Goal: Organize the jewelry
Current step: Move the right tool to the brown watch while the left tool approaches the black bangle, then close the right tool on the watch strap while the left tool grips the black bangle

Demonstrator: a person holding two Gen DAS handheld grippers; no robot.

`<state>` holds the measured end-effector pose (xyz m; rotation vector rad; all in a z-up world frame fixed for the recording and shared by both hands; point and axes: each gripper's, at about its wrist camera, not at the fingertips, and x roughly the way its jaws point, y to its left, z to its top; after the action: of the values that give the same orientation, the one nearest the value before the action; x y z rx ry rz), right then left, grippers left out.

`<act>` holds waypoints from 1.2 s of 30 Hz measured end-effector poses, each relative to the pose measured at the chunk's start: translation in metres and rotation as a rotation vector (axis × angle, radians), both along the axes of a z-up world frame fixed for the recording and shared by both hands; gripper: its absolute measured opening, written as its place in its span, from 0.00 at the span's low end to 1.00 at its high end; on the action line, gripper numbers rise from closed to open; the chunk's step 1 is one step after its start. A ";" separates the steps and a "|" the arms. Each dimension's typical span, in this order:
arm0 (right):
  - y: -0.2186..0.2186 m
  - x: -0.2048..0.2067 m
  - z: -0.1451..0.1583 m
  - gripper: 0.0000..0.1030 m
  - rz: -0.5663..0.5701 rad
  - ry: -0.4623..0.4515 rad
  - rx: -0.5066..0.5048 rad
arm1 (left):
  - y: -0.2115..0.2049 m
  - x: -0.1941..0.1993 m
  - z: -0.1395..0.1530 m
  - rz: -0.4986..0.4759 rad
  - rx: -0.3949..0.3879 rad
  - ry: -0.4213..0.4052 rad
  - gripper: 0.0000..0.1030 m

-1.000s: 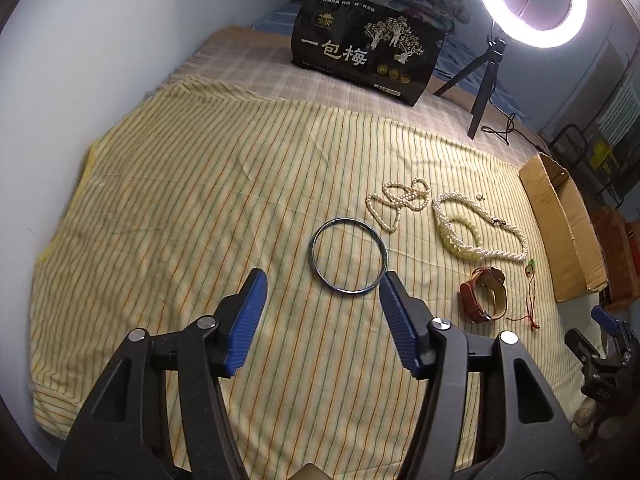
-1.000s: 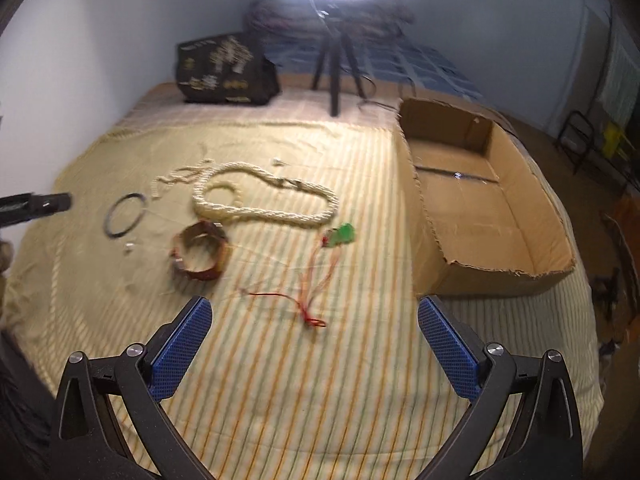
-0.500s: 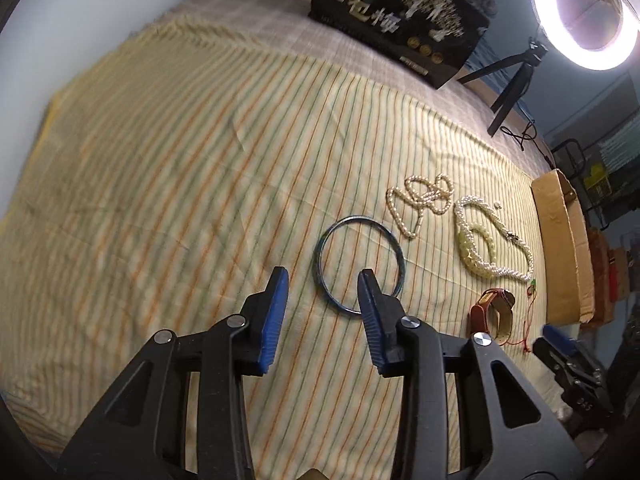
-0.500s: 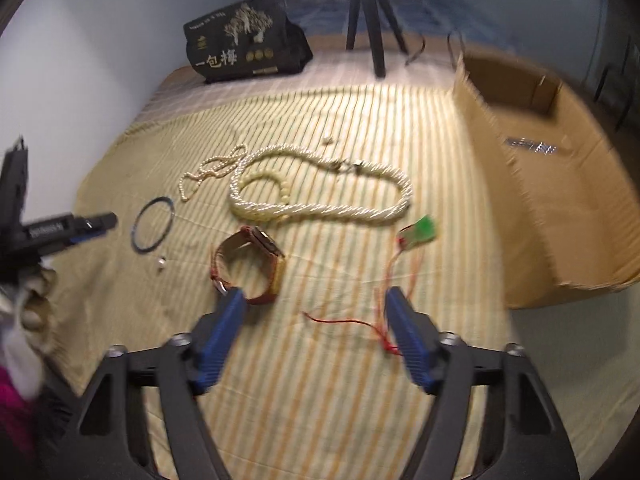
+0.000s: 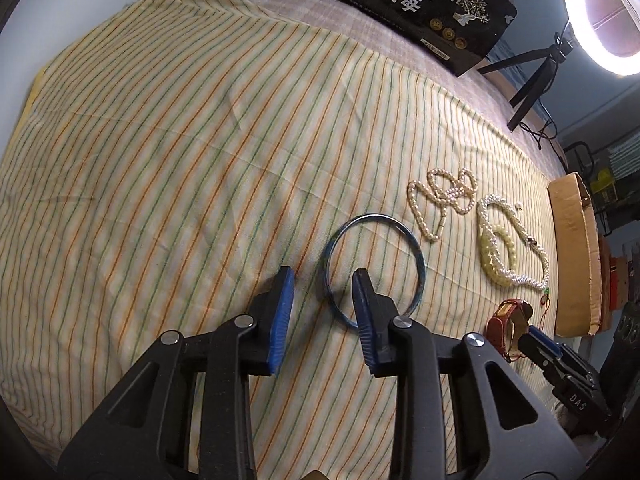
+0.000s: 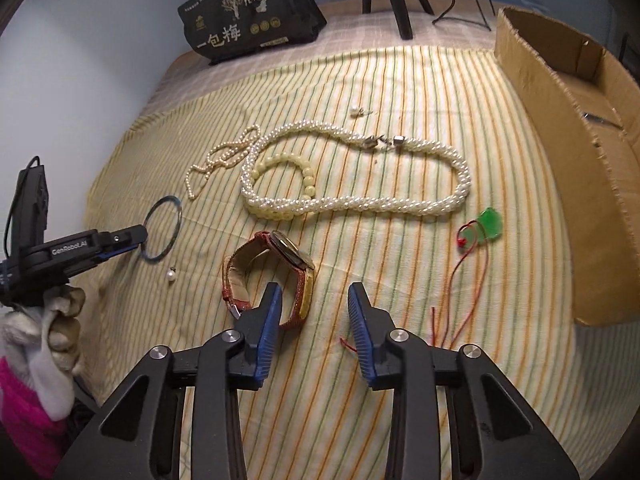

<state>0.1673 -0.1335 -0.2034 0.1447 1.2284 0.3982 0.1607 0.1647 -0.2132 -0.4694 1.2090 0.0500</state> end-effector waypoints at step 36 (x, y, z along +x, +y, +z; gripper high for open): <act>0.003 -0.003 0.004 0.05 0.024 -0.057 -0.039 | -0.008 -0.005 0.024 0.006 -0.001 -0.102 0.01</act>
<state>0.1641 -0.1305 -0.1995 0.0848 1.1819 0.3961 0.1558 0.1569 -0.1893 -0.4709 1.1079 0.0305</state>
